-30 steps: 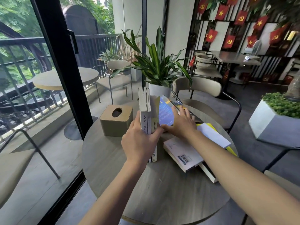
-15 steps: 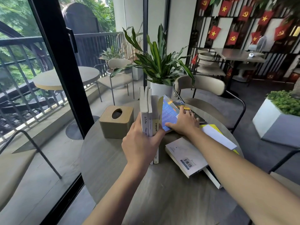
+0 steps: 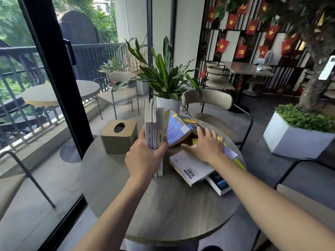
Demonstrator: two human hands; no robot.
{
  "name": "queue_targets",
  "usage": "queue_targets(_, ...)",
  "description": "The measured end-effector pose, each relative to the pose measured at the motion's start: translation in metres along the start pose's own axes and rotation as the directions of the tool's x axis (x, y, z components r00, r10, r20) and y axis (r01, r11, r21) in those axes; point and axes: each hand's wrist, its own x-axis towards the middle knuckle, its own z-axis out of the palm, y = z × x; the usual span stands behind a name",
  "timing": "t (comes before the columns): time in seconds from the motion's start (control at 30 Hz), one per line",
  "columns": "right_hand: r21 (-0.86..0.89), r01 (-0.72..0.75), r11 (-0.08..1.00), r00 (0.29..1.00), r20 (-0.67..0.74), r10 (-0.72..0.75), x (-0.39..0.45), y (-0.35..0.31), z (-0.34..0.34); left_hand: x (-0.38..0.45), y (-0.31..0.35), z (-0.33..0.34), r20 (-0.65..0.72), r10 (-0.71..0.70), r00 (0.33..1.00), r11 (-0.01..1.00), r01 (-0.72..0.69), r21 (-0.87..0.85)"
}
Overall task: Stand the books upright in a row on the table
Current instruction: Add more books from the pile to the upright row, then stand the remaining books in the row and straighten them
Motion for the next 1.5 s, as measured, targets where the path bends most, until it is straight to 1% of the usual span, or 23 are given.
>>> queue_targets(0.2,-0.029,-0.092,0.995,0.993,0.069,0.094,-0.027,0.025,-0.012,-0.001,0.004,0.000,0.011,-0.013,1.000,1.000,0.013,0.005)
queue_targets(0.37,-0.014,-0.179,0.984,0.980,0.084,0.179,-0.044,0.034,-0.018,-0.001,0.004,0.000,0.018,-0.017,1.000,1.000,0.017,0.008)
queue_targets(0.53,0.034,-0.346,0.937,0.922,0.195,0.334,-0.046,0.027,-0.031,-0.001,0.002,0.000,0.020,-0.028,0.999,0.999,0.028,0.018)
queue_targets(0.63,0.057,-0.422,0.905,0.893,0.197,0.404,-0.041,0.024,-0.041,-0.001,0.001,0.000,0.029,-0.030,0.999,0.999,0.030,0.016)
queue_targets(0.73,0.071,-0.385,0.920,0.921,0.101,0.377,-0.038,0.020,-0.052,0.001,0.000,0.000,0.039,-0.025,0.999,1.000,0.024,0.018)
queue_targets(0.8,0.152,-0.338,0.929,0.941,0.026,0.338,-0.037,0.017,-0.061,0.002,0.000,0.000,0.043,-0.027,0.999,0.999,0.026,0.024)
queue_targets(0.87,0.226,-0.291,0.930,0.953,-0.017,0.302,-0.035,0.012,-0.072,0.002,0.000,-0.001,0.040,-0.022,0.999,0.999,0.020,0.037)
queue_targets(1.0,0.263,-0.174,0.949,0.979,-0.058,0.195,-0.023,-0.004,-0.098,0.002,-0.005,0.002,0.049,-0.009,0.999,1.000,0.008,0.022)
queue_targets(1.17,0.299,-0.057,0.953,0.989,-0.112,0.094,-0.019,-0.044,-0.114,0.003,-0.006,0.000,0.071,0.025,0.997,1.000,-0.026,0.013)
queue_targets(1.23,0.335,-0.029,0.942,0.987,-0.142,0.081,-0.018,-0.060,-0.117,0.004,-0.006,-0.001,0.087,0.042,0.995,0.999,-0.044,0.019)
queue_targets(1.4,0.432,-0.027,0.901,0.989,-0.119,0.087,-0.012,-0.087,-0.112,0.004,-0.010,-0.003,0.144,0.124,0.982,0.991,-0.131,0.037)
queue_targets(1.5,0.531,0.021,0.847,0.990,-0.128,0.055,-0.017,-0.094,-0.108,0.003,-0.011,-0.002,0.169,0.159,0.973,0.986,-0.166,0.029)
